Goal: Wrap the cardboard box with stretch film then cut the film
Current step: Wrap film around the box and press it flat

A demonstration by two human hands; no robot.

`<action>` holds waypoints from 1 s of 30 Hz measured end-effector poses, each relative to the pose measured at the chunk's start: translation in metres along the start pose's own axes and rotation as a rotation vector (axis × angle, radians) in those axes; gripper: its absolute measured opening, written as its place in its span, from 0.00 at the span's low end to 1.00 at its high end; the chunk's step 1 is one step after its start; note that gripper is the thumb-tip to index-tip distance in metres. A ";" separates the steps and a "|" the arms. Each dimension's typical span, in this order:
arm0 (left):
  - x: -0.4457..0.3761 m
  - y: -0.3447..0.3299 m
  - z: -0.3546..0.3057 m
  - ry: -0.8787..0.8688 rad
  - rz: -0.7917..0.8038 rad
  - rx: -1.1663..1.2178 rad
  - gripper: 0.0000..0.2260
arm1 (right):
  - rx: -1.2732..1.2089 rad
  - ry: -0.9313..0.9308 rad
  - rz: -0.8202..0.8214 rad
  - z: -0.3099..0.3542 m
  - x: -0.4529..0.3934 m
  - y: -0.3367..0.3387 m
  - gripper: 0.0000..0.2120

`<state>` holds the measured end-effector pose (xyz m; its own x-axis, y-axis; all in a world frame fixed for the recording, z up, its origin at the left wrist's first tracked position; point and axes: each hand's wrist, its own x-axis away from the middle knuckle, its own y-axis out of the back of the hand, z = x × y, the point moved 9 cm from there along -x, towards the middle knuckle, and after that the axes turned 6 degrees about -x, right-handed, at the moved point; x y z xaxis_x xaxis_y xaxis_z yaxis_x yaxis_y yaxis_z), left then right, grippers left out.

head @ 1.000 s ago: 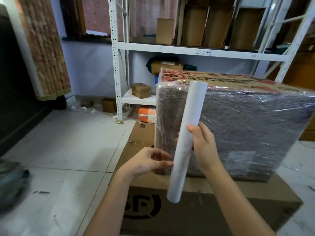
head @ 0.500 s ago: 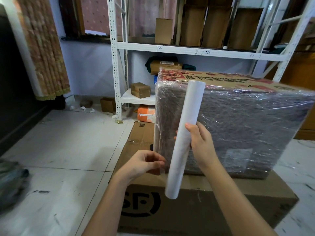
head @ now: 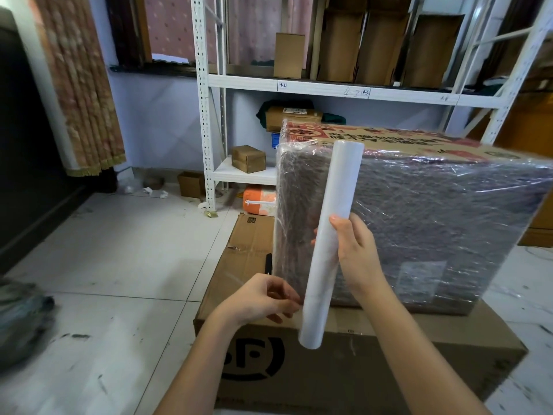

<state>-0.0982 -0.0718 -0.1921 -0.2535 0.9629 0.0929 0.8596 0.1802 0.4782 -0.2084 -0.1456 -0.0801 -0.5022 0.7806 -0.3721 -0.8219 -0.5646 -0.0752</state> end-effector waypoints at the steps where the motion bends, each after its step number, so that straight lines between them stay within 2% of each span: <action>1: -0.001 0.000 0.003 0.006 0.002 -0.012 0.03 | -0.004 -0.001 0.001 0.000 0.000 0.000 0.13; 6: -0.001 0.005 0.009 0.008 -0.034 -0.003 0.05 | -0.006 0.002 0.003 -0.002 -0.001 -0.001 0.16; 11: 0.000 0.009 0.012 0.002 -0.048 0.051 0.05 | 0.008 0.002 0.002 -0.002 -0.001 0.001 0.14; 15: 0.001 0.014 0.016 -0.016 -0.071 0.078 0.05 | 0.034 0.007 0.006 -0.002 0.000 0.000 0.19; 19: 0.004 0.020 0.023 -0.007 -0.087 0.109 0.04 | 0.038 0.002 0.003 -0.006 -0.001 0.000 0.15; 23: 0.010 0.026 0.031 0.027 -0.111 0.146 0.04 | 0.062 0.008 0.011 -0.008 -0.001 -0.002 0.23; 26: 0.010 0.018 0.029 0.007 -0.057 0.237 0.07 | 0.073 0.015 0.000 -0.008 -0.003 -0.001 0.20; 30: 0.003 -0.004 0.018 -0.022 0.012 0.124 0.13 | 0.085 0.010 -0.011 -0.010 -0.004 0.000 0.23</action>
<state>-0.0943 -0.0658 -0.2096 -0.2343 0.9690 0.0784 0.9111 0.1908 0.3653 -0.2040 -0.1512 -0.0879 -0.4904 0.7840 -0.3806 -0.8476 -0.5306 -0.0008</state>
